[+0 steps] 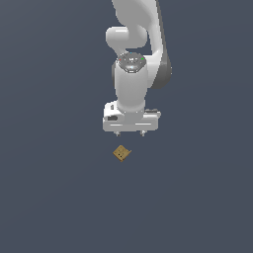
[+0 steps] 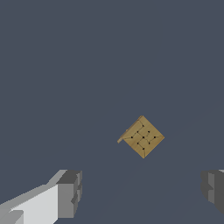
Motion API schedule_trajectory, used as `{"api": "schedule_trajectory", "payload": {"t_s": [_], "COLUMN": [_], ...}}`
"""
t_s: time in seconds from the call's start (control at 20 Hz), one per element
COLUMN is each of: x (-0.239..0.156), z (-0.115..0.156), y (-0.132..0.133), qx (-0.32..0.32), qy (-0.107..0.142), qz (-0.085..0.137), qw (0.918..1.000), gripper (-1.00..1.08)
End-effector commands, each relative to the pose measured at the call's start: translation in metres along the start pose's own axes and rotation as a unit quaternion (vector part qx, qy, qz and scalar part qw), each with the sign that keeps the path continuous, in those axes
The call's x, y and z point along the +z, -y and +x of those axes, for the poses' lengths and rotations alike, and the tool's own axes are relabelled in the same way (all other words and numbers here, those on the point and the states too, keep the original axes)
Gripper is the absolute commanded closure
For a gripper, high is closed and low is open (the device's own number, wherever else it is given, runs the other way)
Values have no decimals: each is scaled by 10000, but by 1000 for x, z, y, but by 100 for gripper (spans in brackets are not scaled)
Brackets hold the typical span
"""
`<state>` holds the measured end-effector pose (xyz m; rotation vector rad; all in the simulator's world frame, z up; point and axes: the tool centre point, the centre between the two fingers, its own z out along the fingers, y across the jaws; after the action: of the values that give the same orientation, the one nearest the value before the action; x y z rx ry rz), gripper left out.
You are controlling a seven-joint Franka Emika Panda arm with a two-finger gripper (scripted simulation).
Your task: Pick up the object and move it to a goal position.
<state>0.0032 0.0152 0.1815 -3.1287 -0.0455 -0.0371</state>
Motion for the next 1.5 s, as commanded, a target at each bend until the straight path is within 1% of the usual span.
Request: {"api": "schedule_trajectory", "payload": {"t_s": [0.0, 0.45, 0.8, 1.2, 1.45], "x": [0, 0, 1, 17, 34], "z": [0, -7, -7, -6, -5], "y": [0, 7, 6, 2, -4], "qx": [0, -204, -152, 368, 935], "qy": [0, 118, 119, 126, 132], "qz": [0, 54, 54, 61, 59], "qw": [10000, 9997, 9998, 9992, 9955], "gripper": [-92, -92, -92, -92, -92]}}
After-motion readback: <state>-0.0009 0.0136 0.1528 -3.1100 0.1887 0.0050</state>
